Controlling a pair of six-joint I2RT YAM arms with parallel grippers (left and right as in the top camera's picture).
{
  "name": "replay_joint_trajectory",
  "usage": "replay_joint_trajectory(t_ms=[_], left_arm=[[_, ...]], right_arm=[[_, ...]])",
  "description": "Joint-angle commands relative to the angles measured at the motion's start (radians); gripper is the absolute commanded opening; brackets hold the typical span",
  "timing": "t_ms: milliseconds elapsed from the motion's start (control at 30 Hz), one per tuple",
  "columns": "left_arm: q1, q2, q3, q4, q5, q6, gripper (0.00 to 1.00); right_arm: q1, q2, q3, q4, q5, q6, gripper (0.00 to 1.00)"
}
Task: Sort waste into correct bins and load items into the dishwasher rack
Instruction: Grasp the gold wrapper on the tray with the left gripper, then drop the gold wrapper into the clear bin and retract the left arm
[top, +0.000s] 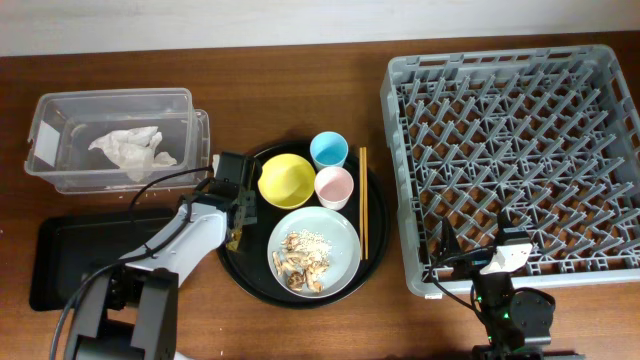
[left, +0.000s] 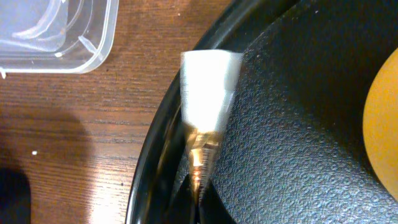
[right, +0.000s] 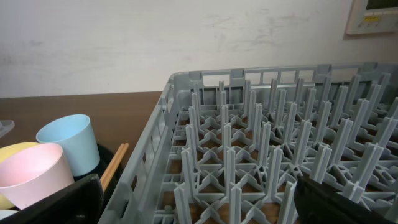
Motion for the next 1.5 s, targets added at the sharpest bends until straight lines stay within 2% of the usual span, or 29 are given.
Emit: replay_joint_trajectory(t_ms=[0, 67, 167, 267, 333, 367, 433, 500, 567, 667, 767, 800, 867, 900, 933, 967, 1000, 1033, 1100, 1200, 1267, 1333, 1467], left_arm=[[0.006, -0.092, 0.004, -0.028, 0.042, -0.011, 0.01], [0.006, -0.168, 0.004, -0.051, 0.050, -0.046, 0.01], [0.026, -0.384, 0.004, -0.096, 0.042, -0.056, 0.01], [0.111, -0.486, 0.004, -0.113, 0.043, -0.056, 0.01], [0.208, -0.515, 0.004, -0.115, 0.043, -0.109, 0.01], [0.261, -0.515, 0.004, -0.048, 0.055, -0.161, 0.01], [0.297, -0.515, 0.004, 0.089, 0.057, -0.168, 0.01], [0.317, -0.494, 0.004, 0.322, 0.049, -0.168, 0.01], [0.328, -0.441, 0.004, 0.490, 0.004, -0.168, 0.01], [0.329, -0.311, 0.004, 0.640, -0.096, -0.167, 0.01], [0.372, -0.127, 0.004, 0.822, -0.161, -0.079, 0.03], [0.393, -0.072, 0.004, 0.874, -0.156, -0.058, 0.10], [0.417, 0.004, 0.004, 0.926, -0.156, -0.042, 0.37], [0.425, 0.017, 0.004, 0.928, -0.156, -0.043, 0.40], [0.434, 0.016, 0.004, 0.927, -0.151, -0.043, 0.67], [0.434, 0.011, 0.004, 0.938, -0.148, -0.043, 0.80], [0.433, -0.002, 0.004, 0.943, -0.134, -0.043, 0.84], [0.433, -0.031, 0.004, 0.938, -0.092, -0.043, 0.99], [0.431, -0.091, 0.004, 0.915, -0.037, -0.043, 0.99], [0.431, -0.266, 0.004, 0.763, 0.132, -0.045, 0.99], [0.431, -0.416, 0.004, 0.577, 0.235, -0.048, 0.99], [0.431, -0.595, 0.004, 0.282, 0.338, -0.048, 0.99], [0.431, -0.798, 0.004, -0.199, 0.448, -0.048, 0.99]], right_arm=[[0.006, -0.006, -0.007, -0.003, 0.008, 0.000, 0.99], [0.006, -0.006, -0.007, -0.003, 0.009, 0.000, 0.99], [0.006, -0.006, -0.007, -0.003, 0.009, 0.000, 0.99], [0.006, -0.006, -0.007, -0.003, 0.008, 0.000, 0.99], [0.006, -0.006, -0.007, -0.003, 0.008, 0.000, 0.99], [0.006, -0.006, -0.007, -0.003, 0.009, 0.000, 0.99], [0.006, -0.006, -0.007, -0.003, 0.008, 0.000, 0.99], [0.006, -0.006, -0.007, -0.003, 0.008, 0.000, 0.99], [0.006, -0.006, -0.007, -0.003, 0.009, 0.000, 0.99], [0.006, -0.006, -0.007, -0.003, 0.008, 0.000, 0.99], [0.006, -0.006, -0.007, -0.003, 0.009, 0.000, 0.99], [0.006, -0.006, -0.007, -0.003, 0.009, 0.000, 0.99], [0.006, -0.006, -0.007, -0.003, 0.008, 0.000, 0.99], [0.006, -0.006, -0.007, -0.003, 0.009, 0.000, 0.99], [0.006, -0.006, -0.007, -0.003, 0.009, 0.000, 0.99], [0.006, -0.006, -0.007, -0.003, 0.009, 0.000, 0.99], [0.006, -0.006, -0.007, -0.003, 0.009, 0.000, 0.99], [0.006, -0.006, -0.007, -0.003, 0.009, 0.000, 0.99], [0.006, -0.006, -0.007, -0.003, 0.008, 0.000, 0.99], [0.006, -0.006, -0.007, -0.003, 0.009, 0.000, 0.99], [0.006, -0.006, -0.007, -0.003, 0.009, 0.000, 0.99], [0.006, -0.006, -0.007, -0.003, 0.008, 0.000, 0.99], [0.006, -0.006, -0.007, -0.003, 0.009, 0.000, 0.99]])
